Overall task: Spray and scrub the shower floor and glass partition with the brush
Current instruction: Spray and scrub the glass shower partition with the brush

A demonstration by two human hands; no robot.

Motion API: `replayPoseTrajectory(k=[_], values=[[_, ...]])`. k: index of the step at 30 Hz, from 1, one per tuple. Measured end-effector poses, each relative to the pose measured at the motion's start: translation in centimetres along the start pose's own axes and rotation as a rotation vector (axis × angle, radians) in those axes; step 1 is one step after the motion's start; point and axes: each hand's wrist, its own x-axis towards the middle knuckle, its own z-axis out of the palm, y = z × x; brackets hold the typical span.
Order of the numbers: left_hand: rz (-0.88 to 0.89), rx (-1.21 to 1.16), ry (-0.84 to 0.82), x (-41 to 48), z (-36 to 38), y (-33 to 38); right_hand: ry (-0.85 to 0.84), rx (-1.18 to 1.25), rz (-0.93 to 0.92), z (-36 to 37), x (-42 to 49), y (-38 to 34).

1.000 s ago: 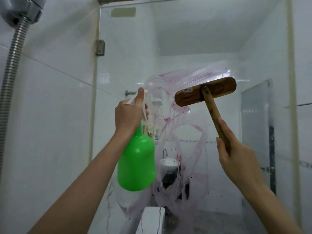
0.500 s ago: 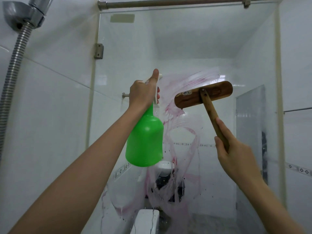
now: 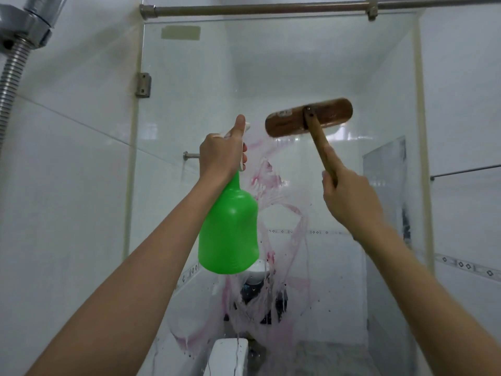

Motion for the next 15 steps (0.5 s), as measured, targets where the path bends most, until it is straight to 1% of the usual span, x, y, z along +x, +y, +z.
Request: replayPoseTrajectory(k=[1,3,6,8,11,13,15], values=[[0.002,-0.003,0.005,0.0,-0.3,-0.1,0.025,-0.022,-0.009,-0.6,2.1,-0.3],[-0.003,-0.038,0.001,0.5,-1.1,-0.7,0.030,-0.014,0.016,-1.0,2.7,-0.6],[-0.010,-0.018,-0.002,0.8,-2.4,-1.5,-0.059,0.014,0.087,0.1,-4.4,-0.3],[-0.010,-0.033,0.005,0.6,-3.1,-1.9,-0.123,0.010,0.079,0.4,-7.1,-1.0],[-0.043,-0.062,-0.013,0.1,-4.0,-2.0,-0.025,-0.028,0.004,0.1,-0.3,-1.9],[-0.060,-0.084,-0.022,-0.3,-4.6,-2.3,0.000,0.008,-0.042,-1.2,3.4,-2.9],[-0.065,-0.135,-0.016,-0.7,-5.2,-2.6,-0.009,0.079,-0.008,-0.4,2.4,-2.6]])
